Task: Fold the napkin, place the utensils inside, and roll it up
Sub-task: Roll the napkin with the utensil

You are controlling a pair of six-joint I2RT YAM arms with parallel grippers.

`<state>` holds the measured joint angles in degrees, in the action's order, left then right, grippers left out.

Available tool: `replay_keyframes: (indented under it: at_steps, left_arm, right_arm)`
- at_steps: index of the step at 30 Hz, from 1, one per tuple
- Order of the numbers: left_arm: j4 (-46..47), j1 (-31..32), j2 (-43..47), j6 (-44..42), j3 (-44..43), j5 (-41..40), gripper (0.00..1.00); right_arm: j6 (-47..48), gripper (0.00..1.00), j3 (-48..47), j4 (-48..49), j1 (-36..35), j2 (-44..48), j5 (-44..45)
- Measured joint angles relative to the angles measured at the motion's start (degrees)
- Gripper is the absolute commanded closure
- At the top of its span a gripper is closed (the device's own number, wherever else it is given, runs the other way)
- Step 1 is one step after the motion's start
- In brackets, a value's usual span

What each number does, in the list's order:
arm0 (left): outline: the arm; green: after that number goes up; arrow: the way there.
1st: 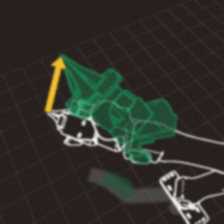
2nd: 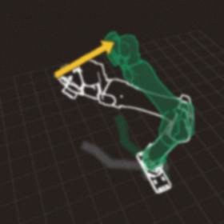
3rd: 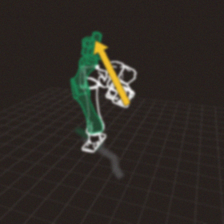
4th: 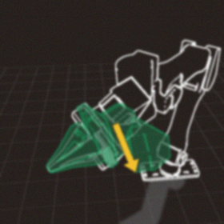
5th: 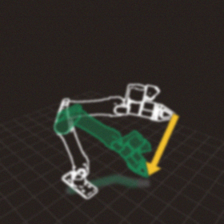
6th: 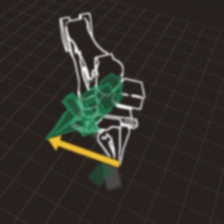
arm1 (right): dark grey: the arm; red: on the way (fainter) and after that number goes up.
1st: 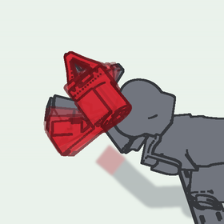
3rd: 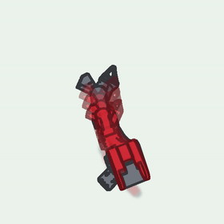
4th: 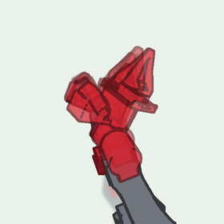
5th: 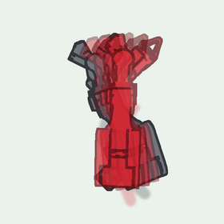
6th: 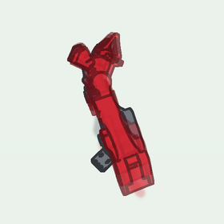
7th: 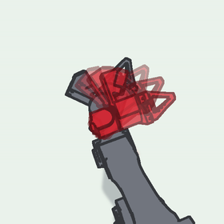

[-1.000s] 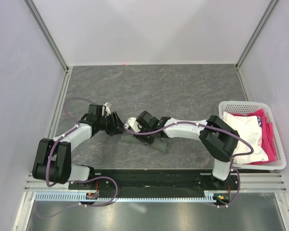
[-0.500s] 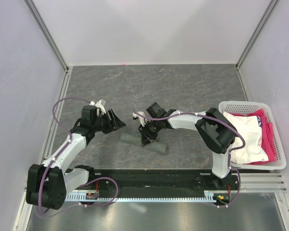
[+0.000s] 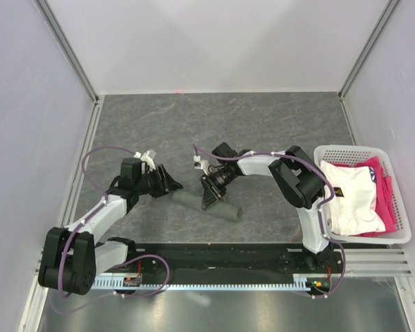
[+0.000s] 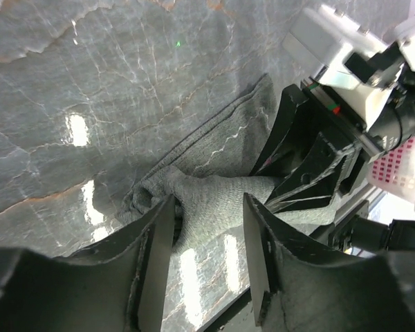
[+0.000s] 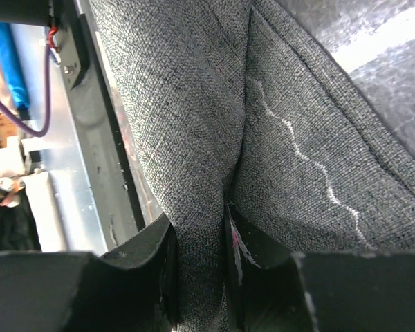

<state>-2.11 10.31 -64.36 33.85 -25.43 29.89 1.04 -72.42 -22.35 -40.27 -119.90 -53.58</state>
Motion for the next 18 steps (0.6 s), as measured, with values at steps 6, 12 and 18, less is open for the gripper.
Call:
replay_keyframes:
  at_steps: [6, 12, 18]
  left_arm:
    - [3.19, 0.33, -3.93, 0.07, 0.55, 0.66, 0.70]
    - [5.57, 0.44, -7.58, 0.15, 0.55, 0.63, 0.83]
    - [6.16, 0.44, -11.47, 0.17, 0.52, 0.66, 0.96]
  right_arm:
    - [0.00, 0.64, -1.18, -1.73, 0.39, -1.46, -1.88]
    - [-0.02, 0.59, -2.23, -3.50, 0.42, -1.95, -2.29]
    - [-0.22, 0.45, -3.56, -6.01, 0.37, -1.99, -1.88]
